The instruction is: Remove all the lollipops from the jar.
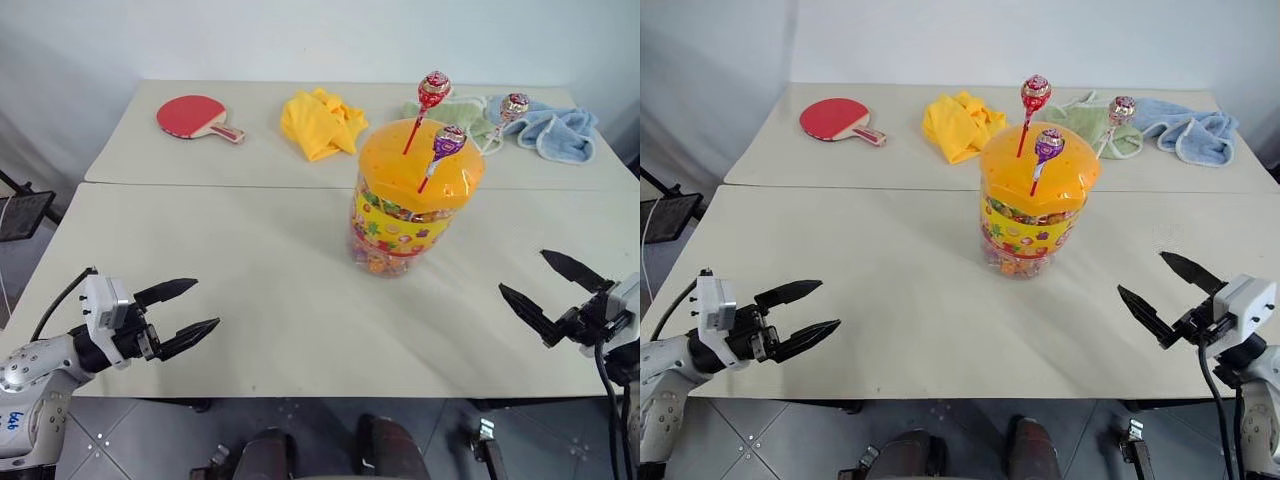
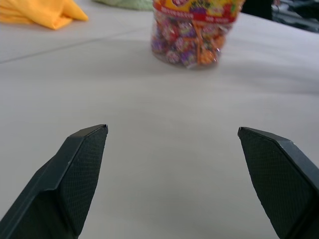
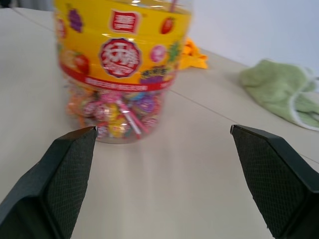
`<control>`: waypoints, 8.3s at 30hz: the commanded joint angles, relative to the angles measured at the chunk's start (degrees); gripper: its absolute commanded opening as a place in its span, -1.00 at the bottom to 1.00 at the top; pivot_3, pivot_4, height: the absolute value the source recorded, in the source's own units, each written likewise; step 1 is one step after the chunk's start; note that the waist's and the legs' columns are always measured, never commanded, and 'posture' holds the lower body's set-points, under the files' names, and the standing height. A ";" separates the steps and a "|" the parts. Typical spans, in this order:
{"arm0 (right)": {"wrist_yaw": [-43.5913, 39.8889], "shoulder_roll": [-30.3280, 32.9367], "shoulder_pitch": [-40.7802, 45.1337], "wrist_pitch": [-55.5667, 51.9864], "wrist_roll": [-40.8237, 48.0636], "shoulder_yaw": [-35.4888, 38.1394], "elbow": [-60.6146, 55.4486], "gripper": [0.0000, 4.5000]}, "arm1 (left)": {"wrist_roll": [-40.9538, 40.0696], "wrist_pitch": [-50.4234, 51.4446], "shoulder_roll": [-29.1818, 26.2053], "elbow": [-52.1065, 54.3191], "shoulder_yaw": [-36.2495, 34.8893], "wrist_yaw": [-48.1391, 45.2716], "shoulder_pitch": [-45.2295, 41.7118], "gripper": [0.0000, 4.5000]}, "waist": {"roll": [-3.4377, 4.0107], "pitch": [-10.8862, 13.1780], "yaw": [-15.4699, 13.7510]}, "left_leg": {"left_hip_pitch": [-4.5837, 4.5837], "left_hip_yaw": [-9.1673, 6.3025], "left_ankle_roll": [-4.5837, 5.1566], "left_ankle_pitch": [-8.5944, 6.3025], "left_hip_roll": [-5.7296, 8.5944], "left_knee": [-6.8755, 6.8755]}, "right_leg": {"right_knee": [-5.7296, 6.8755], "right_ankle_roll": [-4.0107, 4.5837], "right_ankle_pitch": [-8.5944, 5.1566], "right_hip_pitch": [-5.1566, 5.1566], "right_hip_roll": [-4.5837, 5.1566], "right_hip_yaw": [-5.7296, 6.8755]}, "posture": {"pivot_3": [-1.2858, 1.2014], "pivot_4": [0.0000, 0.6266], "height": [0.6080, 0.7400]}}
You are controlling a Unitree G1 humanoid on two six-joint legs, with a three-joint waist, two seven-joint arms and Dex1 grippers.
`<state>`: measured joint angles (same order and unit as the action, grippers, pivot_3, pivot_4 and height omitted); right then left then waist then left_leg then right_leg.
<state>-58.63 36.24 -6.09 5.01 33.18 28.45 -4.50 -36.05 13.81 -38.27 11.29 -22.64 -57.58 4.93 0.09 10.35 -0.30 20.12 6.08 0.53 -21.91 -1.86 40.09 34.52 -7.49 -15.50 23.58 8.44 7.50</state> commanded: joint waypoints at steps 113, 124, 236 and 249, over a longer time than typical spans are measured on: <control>-1.07 6.69 -8.79 -11.97 29.18 -4.21 -38.81 1.00 | 13.95 35.52 -16.24 -15.60 2.99 9.37 -25.72 -1.00 | -0.73 0.00 -1.68 | 0.12 -0.54 0.06 -0.05 0.11 0.23 | 0.08 -0.11 0.05 -0.10 -0.08 0.00 | 0.03 -0.52 1.00; -0.99 4.85 -6.40 -14.81 27.87 -7.06 -37.26 1.00 | 12.78 39.15 -15.87 -10.59 0.89 11.30 -14.21 -0.28 | -0.73 -0.03 -1.55 | 0.10 -0.59 0.00 -0.08 0.08 0.37 | 0.28 -0.07 0.03 -0.06 -0.08 -0.04 | 0.03 -0.52 1.00; 19.37 0.62 10.49 -24.98 20.81 -0.37 -19.15 1.00 | -14.67 26.22 2.11 3.94 -3.62 -1.83 -25.75 0.99 | -0.21 -0.18 -0.72 | 0.02 -0.47 0.15 -0.57 0.07 0.96 | 0.44 -0.07 0.03 0.00 -0.10 -0.34 | 0.03 -0.52 1.00; 31.83 4.22 34.47 -37.82 13.07 -8.58 -7.44 1.00 | -13.73 19.83 17.07 1.80 9.80 5.92 -39.83 0.99 | -0.22 -0.17 -0.86 | 0.17 -0.15 0.19 -0.56 0.08 0.88 | 0.29 -0.10 0.05 0.07 -0.12 -0.15 | 0.03 -0.52 1.00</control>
<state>-26.74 39.89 27.86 -32.12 47.08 20.28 -12.25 -49.82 35.39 -21.21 12.41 -12.80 -51.97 -33.49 -0.13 10.18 -1.16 20.31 5.94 0.72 -22.46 -1.79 40.98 34.79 -7.60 -15.45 23.65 8.31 7.35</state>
